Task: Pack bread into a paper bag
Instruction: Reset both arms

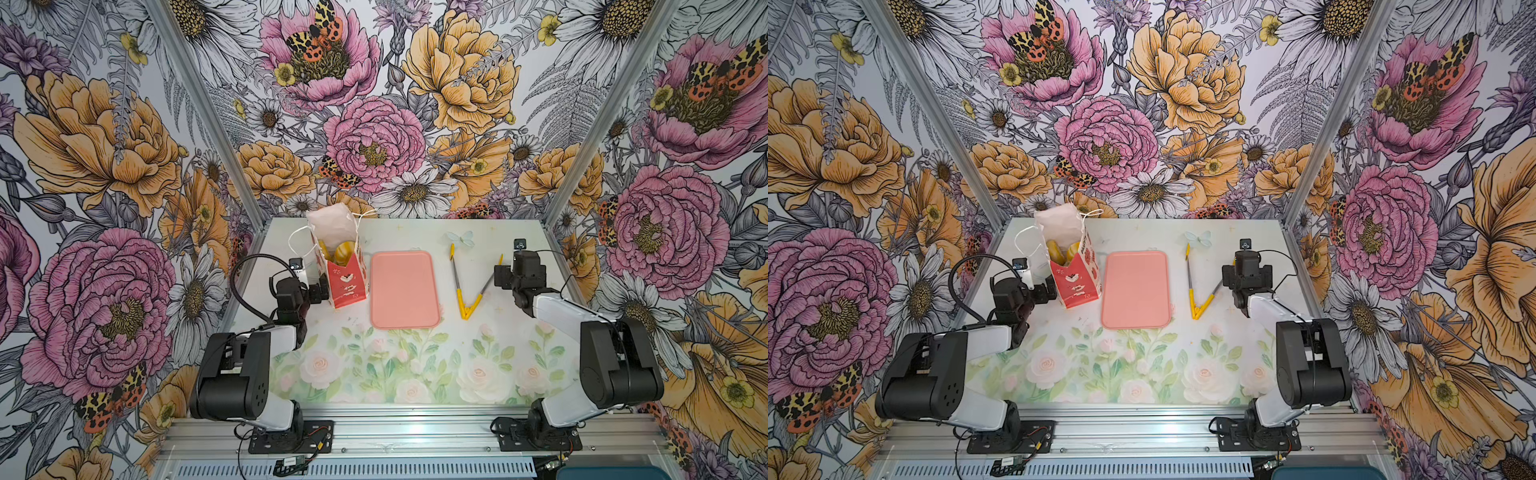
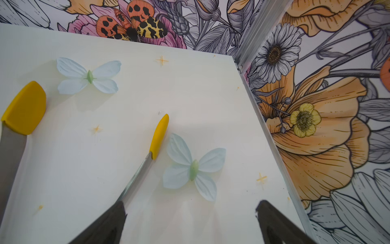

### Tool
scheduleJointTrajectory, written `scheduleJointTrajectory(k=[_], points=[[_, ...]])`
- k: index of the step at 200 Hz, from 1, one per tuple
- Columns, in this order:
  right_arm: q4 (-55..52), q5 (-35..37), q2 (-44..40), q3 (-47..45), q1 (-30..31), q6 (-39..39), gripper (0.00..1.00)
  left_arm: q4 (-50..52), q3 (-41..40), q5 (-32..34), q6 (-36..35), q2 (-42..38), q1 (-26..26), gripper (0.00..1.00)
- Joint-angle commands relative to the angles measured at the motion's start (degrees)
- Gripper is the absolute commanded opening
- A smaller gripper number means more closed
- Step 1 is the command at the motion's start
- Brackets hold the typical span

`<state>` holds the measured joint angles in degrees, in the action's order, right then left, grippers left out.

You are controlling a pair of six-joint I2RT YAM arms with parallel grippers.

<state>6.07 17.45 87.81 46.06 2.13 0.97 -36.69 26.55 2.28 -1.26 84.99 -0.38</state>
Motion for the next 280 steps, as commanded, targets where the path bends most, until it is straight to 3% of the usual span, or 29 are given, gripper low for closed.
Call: scheduleJointTrajectory(k=[1, 43, 90, 142, 185, 280], points=[[4.59, -4.67, -2.83, -0.89, -1.8, -0.36, 0.99, -5.18, -1.07, 1.93, -1.07, 0.25, -0.28, 0.99], [8.21, -12.75, -3.95, -3.16, -4.49, 0.09, 0.99, -12.95, -4.37, 2.59, -0.64, 2.28, -0.03, 0.99], [10.59, -19.08, -5.38, -6.79, -4.99, 1.95, 0.99, -13.08, -4.39, 2.58, -0.52, 2.29, 0.03, 0.99], [29.23, -24.67, -5.22, -18.46, -4.92, 0.75, 0.99, -12.97, -4.31, 2.24, -0.49, 2.33, 0.2, 0.99], [44.82, -27.19, -0.3, -24.93, -5.28, 0.33, 1.0, -12.95, -4.3, 2.12, -0.46, 2.37, 0.23, 0.99], [42.9, -26.88, -0.37, -23.97, -5.66, 1.1, 0.99, -12.88, -4.31, 2.11, -0.5, 2.35, 0.26, 0.99]])
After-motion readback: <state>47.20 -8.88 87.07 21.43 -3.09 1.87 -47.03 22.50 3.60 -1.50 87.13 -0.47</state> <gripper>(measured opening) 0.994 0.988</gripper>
